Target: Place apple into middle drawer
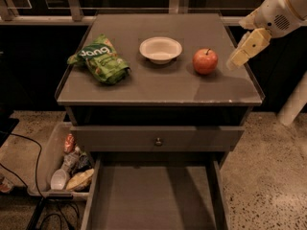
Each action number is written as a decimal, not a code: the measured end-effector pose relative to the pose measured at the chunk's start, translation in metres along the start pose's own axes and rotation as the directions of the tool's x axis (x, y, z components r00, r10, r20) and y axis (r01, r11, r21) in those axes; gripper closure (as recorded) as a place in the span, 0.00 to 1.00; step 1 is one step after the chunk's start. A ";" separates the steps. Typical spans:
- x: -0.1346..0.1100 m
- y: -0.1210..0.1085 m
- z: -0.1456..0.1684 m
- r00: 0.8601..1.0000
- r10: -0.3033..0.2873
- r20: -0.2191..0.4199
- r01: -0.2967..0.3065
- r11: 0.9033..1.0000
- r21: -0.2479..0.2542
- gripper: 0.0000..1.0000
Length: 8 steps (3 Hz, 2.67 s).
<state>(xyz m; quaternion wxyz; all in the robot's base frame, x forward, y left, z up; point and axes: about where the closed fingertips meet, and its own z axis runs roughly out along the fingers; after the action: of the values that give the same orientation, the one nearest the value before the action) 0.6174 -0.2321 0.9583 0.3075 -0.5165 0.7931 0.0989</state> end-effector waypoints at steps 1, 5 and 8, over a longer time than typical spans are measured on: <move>-0.002 -0.005 0.012 0.999 0.020 0.049 -0.019 0.999 -0.032 0.00; 0.018 -0.052 0.072 0.976 0.104 0.192 -0.106 0.994 0.003 0.00; 0.021 -0.061 0.117 0.975 0.131 0.181 -0.131 0.991 -0.014 0.18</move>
Offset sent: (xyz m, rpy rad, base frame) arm 0.0091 0.0038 -0.0056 0.0695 0.0053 0.0099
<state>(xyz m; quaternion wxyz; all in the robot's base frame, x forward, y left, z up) 0.7107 -0.2199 0.8628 0.3707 -0.4522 0.7940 0.1665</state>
